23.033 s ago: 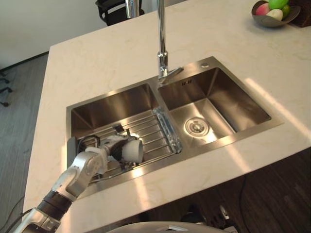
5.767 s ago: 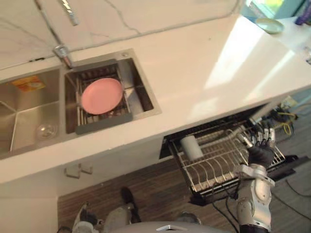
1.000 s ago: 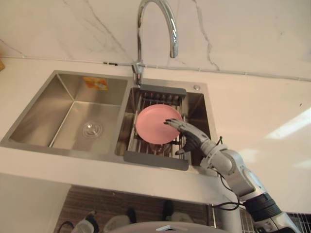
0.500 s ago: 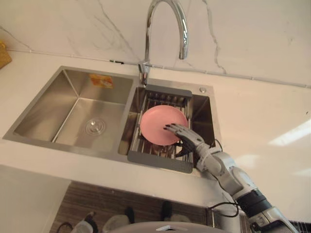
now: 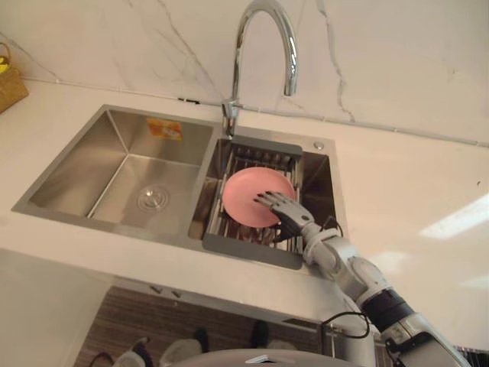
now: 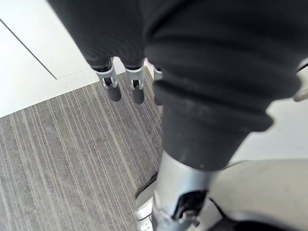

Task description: Walk over to the sink, pick up the cup, carry it to the dishwasher, place the cup inside the dishwasher, then close the dishwasher door

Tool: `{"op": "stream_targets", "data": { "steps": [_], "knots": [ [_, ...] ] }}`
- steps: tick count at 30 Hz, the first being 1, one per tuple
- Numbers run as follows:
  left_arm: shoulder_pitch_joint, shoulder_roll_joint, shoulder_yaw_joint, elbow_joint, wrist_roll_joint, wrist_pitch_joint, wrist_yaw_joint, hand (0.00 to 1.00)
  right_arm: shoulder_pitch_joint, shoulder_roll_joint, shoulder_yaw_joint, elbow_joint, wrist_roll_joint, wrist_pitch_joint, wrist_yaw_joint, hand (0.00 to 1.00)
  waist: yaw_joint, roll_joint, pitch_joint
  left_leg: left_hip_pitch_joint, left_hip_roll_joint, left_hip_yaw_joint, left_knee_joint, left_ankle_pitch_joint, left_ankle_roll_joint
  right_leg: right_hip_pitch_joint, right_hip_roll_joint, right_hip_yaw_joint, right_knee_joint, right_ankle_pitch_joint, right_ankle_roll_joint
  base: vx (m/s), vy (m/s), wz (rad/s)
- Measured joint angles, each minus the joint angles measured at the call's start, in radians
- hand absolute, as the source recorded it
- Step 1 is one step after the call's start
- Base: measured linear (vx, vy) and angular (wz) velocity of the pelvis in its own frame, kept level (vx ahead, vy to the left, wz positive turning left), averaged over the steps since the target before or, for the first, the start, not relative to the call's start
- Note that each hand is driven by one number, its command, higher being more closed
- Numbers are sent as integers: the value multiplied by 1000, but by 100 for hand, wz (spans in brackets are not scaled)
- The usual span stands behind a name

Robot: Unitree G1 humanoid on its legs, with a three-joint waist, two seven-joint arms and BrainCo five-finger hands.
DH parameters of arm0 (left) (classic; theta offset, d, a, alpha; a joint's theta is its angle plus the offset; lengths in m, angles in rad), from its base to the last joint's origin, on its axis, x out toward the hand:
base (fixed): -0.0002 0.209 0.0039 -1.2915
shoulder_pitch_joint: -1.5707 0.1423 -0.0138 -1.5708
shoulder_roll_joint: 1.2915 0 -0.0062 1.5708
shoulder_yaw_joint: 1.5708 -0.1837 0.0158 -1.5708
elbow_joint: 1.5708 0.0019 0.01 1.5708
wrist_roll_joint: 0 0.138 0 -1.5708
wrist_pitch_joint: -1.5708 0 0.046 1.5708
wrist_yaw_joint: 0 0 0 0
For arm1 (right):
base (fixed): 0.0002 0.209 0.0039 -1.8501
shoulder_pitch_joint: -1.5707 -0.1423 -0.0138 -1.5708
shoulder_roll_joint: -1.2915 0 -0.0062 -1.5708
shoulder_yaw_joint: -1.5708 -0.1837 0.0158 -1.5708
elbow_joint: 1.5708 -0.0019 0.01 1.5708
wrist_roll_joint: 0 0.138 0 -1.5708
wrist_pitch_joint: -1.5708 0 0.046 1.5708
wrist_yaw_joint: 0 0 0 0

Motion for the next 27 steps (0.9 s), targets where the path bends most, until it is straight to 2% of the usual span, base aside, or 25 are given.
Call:
{"op": "stream_targets", "data": {
  "steps": [6,8,11,16,27],
  "knots": [
    [5,0,-1,0,0,1,0,0,-1,39,21,70,-49,30,-138,0,7,1,0,0,0,-2,1,0,0,4,0,-4,-3,0,0,0,2,1],
    [5,0,-1,0,0,1,0,0,-1,43,33,98,-64,45,-207,0,7,2,1,4,-1,-6,2,0,0,14,0,-12,-9,0,1,-1,12,8],
    [7,-1,-3,0,0,1,0,0,-12,50,34,112,-64,67,-255,0,9,6,3,7,0,-8,1,0,0,18,0,-13,-10,0,1,0,3,1],
    [14,-1,-3,-1,2,-1,-1,0,-35,61,33,144,-63,93,-292,0,10,13,4,6,0,-12,1,-2,-5,18,0,-15,-10,0,1,0,0,0],
    [19,-1,-4,-1,11,-2,-1,0,-43,57,29,145,-12,87,-410,0,8,25,11,6,0,-13,3,-4,-9,17,1,-15,-10,-1,2,0,0,0]
  ]
}}
